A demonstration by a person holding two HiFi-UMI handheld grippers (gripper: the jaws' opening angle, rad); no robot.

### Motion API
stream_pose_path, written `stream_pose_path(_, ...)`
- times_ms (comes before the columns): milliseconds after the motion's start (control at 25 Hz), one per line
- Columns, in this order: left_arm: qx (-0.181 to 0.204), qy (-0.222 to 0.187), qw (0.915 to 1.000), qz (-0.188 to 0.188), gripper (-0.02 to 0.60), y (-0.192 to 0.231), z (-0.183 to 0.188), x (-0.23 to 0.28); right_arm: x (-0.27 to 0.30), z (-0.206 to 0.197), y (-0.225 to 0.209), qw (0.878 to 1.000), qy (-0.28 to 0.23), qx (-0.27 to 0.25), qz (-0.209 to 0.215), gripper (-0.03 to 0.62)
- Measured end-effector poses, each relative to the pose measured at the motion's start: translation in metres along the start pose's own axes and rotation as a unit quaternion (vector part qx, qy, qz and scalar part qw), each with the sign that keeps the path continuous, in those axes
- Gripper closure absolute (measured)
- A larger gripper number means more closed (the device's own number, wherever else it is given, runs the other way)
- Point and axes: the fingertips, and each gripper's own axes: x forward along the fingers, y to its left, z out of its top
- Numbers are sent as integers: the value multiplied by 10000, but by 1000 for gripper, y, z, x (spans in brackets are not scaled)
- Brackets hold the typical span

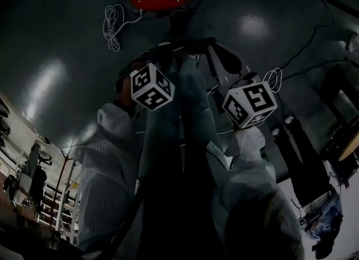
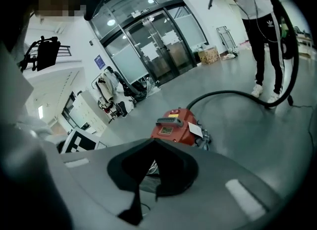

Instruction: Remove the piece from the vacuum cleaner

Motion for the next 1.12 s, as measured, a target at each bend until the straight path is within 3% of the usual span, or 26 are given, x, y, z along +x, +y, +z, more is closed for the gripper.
stream_pose_path(200, -597, -525, 9942, 717, 558, 12, 22, -120, -32, 76, 74, 9969, -244, -719, 219, 592)
stream_pose_path(360, -1008, -982, 9796, 1435, 558, 33, 47, -224, -58, 147, 137, 9871, -655, -1368, 503, 592)
stream_pose_path(480, -1131, -1259, 9691, 1794, 557, 33, 59, -303, -84, 183, 184, 9825, -897, -1503, 643, 592)
stream_pose_path(640, -1222, -1705, 9486, 2368, 557, 34, 75, -392, -110, 226, 236, 9709, -1255, -1815, 933, 592)
stream_pose_path(800, -1245, -1899, 9287, 2932, 557, 31, 90, -458, -136, 261, 277, 9593, -1594, -2015, 1173, 592)
stream_pose_path(1120, -1450, -2274, 8948, 3558, 557, 27, 110, -534, -158, 284, 331, 9386, -1691, -2563, 1572, 594)
